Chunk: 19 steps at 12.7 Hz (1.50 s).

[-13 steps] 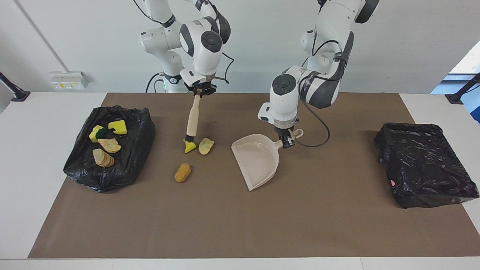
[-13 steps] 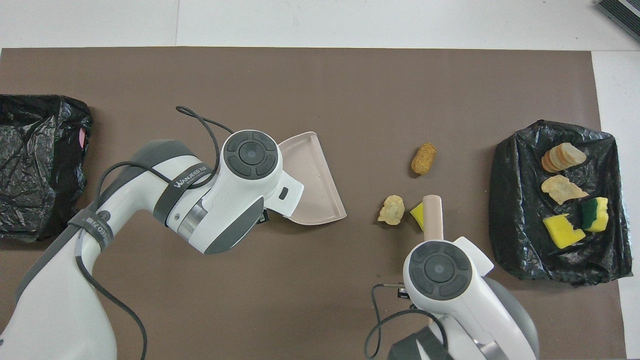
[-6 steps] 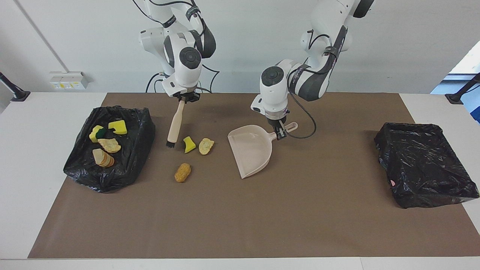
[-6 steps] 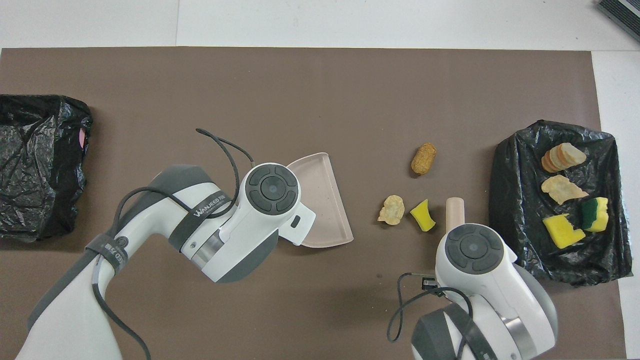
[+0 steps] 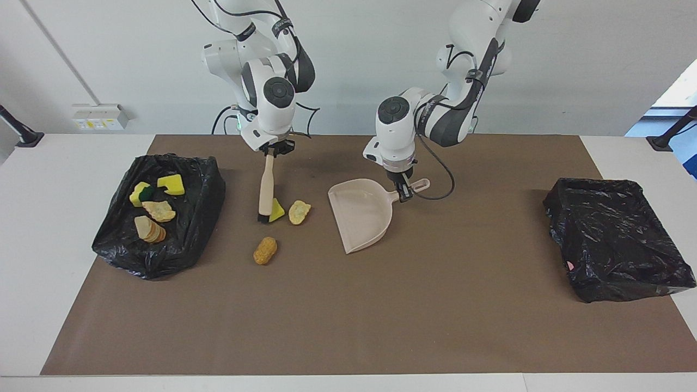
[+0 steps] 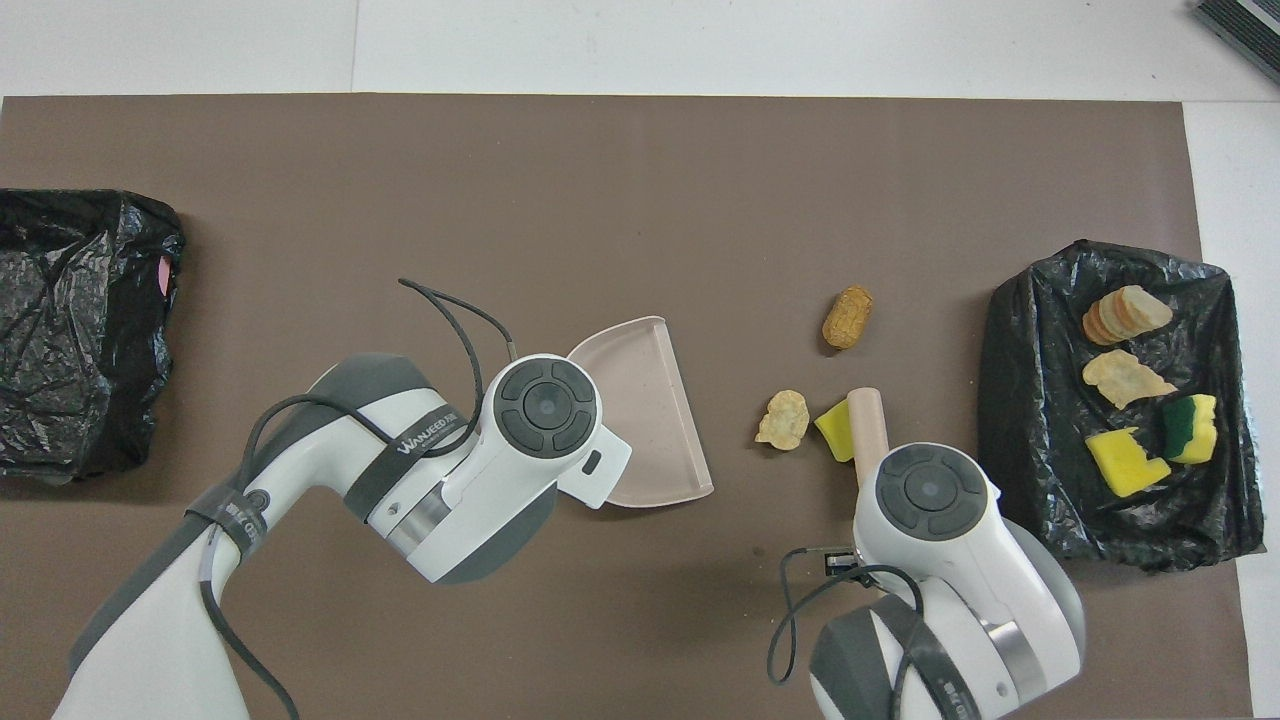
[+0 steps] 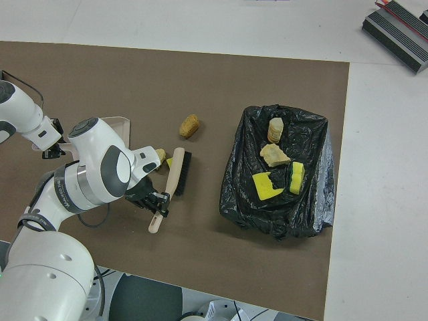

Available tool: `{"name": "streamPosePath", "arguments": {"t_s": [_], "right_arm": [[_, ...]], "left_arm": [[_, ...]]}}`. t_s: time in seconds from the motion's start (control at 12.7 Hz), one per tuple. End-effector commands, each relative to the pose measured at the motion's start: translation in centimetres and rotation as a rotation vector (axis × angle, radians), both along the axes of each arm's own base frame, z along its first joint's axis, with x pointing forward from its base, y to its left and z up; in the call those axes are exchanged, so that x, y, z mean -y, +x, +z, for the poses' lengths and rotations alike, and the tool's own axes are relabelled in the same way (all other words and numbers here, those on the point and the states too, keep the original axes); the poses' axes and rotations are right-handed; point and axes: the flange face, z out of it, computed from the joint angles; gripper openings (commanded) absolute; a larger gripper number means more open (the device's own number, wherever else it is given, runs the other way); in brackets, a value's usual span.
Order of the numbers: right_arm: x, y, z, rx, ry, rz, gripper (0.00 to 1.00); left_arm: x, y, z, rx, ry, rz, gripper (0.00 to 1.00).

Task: Sweep and dump trash in bin
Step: 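Sweep the crust and sponge piece into the dustpan with the right gripper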

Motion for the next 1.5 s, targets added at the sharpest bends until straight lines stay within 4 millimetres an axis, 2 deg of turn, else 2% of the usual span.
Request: {"name": "streamPosePath", "arguments": {"t_s": [0.0, 0.24, 0.39, 0.55, 0.79, 0.94, 1.1, 1.26, 1.42], "right_arm": [[-1.5, 0.6, -0.1, -0.016, 0.111, -0.006, 0.0], [-5.1, 0.9, 0.8, -0.019, 0.206, -0.005, 0.0], [-7.3, 0.6, 0.4, -0.005, 0.263, -0.01, 0.0], [-8.7, 0.7, 0.4, 0.001, 0.337, -0.055, 0.0], [-11.4, 1.2, 1.4, -0.027, 0.508, -0.109, 0.0], [-11.8, 1.6, 1.9, -0.053, 0.602, -0.155, 0.0], [-12.1, 2.5, 2.7, -0.056, 0.616, -0.164, 0.0], [-11.9, 2.3, 4.0, -0.041, 0.579, -0.135, 0.0], [-10.8, 2.4, 5.2, -0.005, 0.493, -0.06, 0.0]], "left_arm": [[-0.8, -0.8, 0.1, 0.018, 0.025, -0.012, 0.0], [-1.4, -0.7, -0.1, -0.002, 0.045, -0.008, 0.0], [-2.0, -0.3, -0.1, -0.004, 0.047, 0.004, 0.0], [-1.9, -0.4, 0.0, -0.003, 0.048, 0.004, 0.0], [-2.0, -0.2, -0.1, 0.002, 0.039, 0.007, 0.0], [-2.0, -0.1, -0.1, 0.002, 0.037, 0.007, 0.0], [-2.0, -0.1, -0.2, 0.002, 0.036, 0.008, 0.0], [-2.0, -0.1, -0.1, 0.004, 0.034, 0.01, 0.0], [-2.0, -0.1, -0.2, 0.003, 0.033, 0.01, 0.0]]}}
